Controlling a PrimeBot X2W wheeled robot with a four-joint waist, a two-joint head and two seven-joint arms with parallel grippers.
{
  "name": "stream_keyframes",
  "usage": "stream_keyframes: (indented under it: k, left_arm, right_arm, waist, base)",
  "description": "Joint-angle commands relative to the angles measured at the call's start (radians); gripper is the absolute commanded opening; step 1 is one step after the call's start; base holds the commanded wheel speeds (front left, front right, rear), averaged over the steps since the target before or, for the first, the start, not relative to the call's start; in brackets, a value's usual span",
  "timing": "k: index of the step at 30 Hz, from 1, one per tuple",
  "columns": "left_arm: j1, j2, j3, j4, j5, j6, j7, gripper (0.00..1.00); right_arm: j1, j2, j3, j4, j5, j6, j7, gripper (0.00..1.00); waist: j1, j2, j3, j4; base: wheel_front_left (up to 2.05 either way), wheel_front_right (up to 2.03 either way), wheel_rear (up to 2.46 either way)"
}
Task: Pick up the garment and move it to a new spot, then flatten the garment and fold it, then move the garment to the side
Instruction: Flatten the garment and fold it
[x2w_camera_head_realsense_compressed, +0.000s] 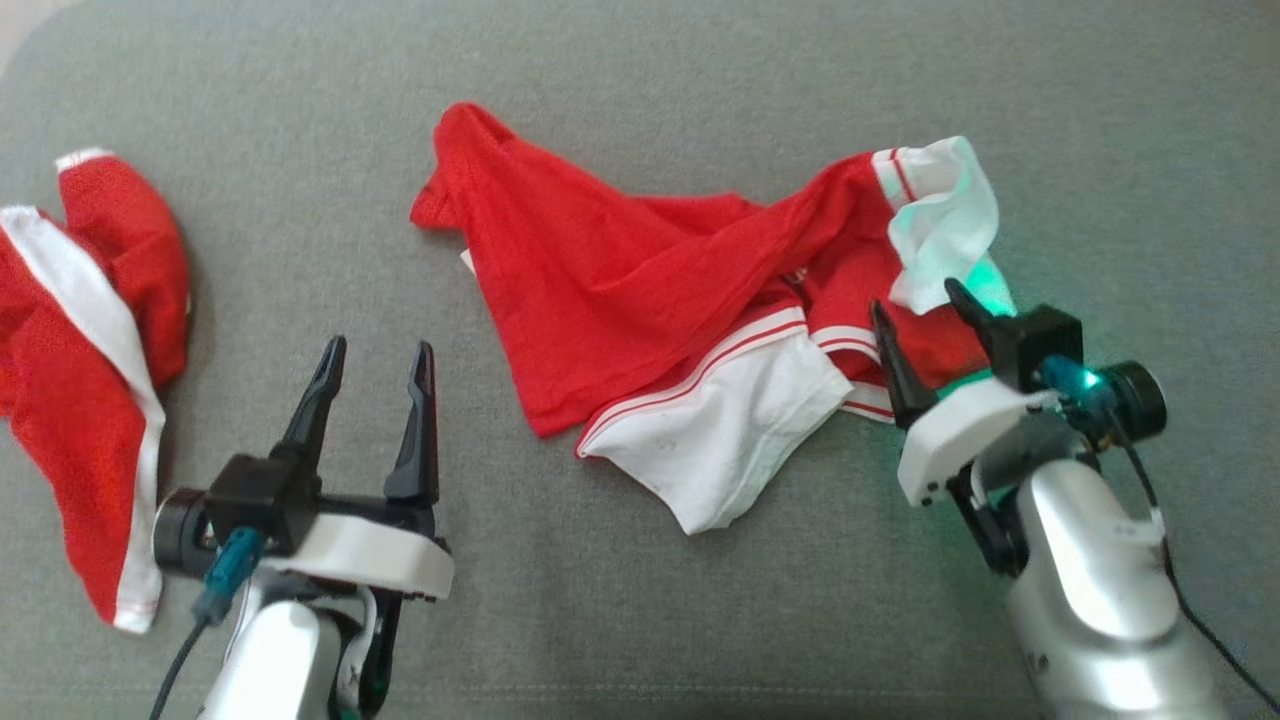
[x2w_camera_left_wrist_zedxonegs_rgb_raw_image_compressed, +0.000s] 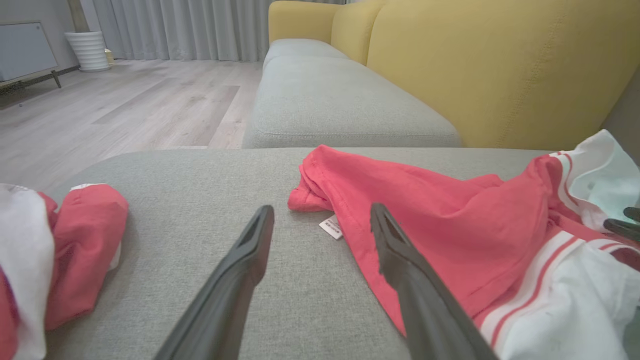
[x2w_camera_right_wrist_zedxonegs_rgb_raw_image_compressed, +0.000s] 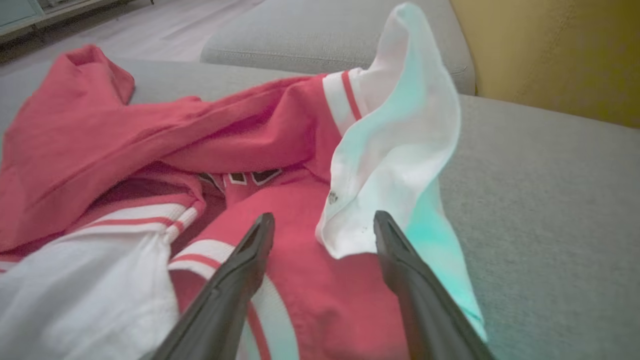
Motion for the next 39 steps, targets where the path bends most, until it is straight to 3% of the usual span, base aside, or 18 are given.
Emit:
stream_keyframes:
  k: [1,3,4,5,6,13,23,24,25,34,39]
  left_arm:
    - [-0.045,0.005,0.032,-0.022,0.002,-0.004,-0.010,1.00]
    - [-0.053,0.002,0.032,-0.015,0.003,-0.007,-0.012,1.00]
    - [-0.056,0.001,0.032,-0.012,0.004,-0.008,-0.012,1.00]
    - [-0.059,0.000,0.032,-0.010,0.004,-0.009,-0.013,1.00]
    - [-0.062,-0.001,0.032,-0.007,0.005,-0.011,-0.013,1.00]
    - [-0.068,-0.011,0.038,-0.005,0.009,-0.017,-0.015,1.00]
    - [-0.078,-0.014,0.051,-0.014,0.022,-0.025,-0.015,1.00]
    - [-0.078,-0.015,0.052,-0.013,0.022,-0.027,-0.015,1.00]
    - [-0.078,-0.015,0.053,-0.012,0.023,-0.028,-0.015,1.00]
    - [-0.067,-0.016,0.065,0.001,0.026,-0.033,-0.015,1.00]
    - [-0.045,-0.013,0.078,0.005,0.029,-0.026,-0.015,1.00]
  right_arm:
    - [-0.053,-0.003,0.018,0.002,-0.010,0.008,-0.008,1.00]
    - [-0.082,-0.002,0.013,0.043,-0.015,0.008,-0.016,1.00]
    - [-0.094,-0.002,0.008,0.061,-0.017,0.008,-0.018,0.67]
    - [-0.104,-0.002,0.001,0.077,-0.018,0.008,-0.022,0.25]
    - [-0.113,-0.001,-0.005,0.089,-0.018,0.008,-0.027,0.00]
    - [-0.127,-0.005,-0.061,0.106,-0.016,0.008,-0.059,0.00]
    - [-0.163,-0.079,-0.160,0.080,0.014,0.008,-0.057,0.00]
    - [-0.171,-0.086,-0.162,0.087,0.020,0.008,-0.061,0.36]
    - [-0.178,-0.088,-0.164,0.094,0.033,0.008,-0.070,1.00]
    - [-0.186,-0.090,-0.187,0.129,0.049,0.008,-0.154,1.00]
    - [-0.116,-0.065,-0.162,0.025,0.039,0.008,-0.201,1.00]
  waist:
    - [-0.0001,0.0000,0.018,0.012]
    - [-0.0001,0.0000,0.025,0.013]
    - [-0.0001,0.0000,0.028,0.013]
    - [-0.0001,0.0000,0.030,0.012]
    - [-0.0001,0.0000,0.032,0.012]
    - [-0.0001,0.0000,0.031,-0.009]
    - [-0.0001,0.0000,0.044,-0.028]
    - [-0.0001,0.0000,0.045,-0.029]
    - [-0.0001,0.0000,0.045,-0.030]
    - [-0.0001,0.0000,0.029,-0.039]
    - [-0.0001,0.0000,-0.008,-0.053]
  base:
    - [0.00,0.00,0.00]
    - [0.00,0.00,0.00]
    - [0.00,0.00,0.00]
    - [0.00,0.00,0.00]
    - [0.00,0.00,0.00]
    - [0.00,0.00,0.00]
    - [0.00,0.00,0.00]
    - [0.00,0.00,0.00]
    - [0.00,0.00,0.00]
    - [0.00,0.00,0.00]
    - [0.00,0.00,0.00]
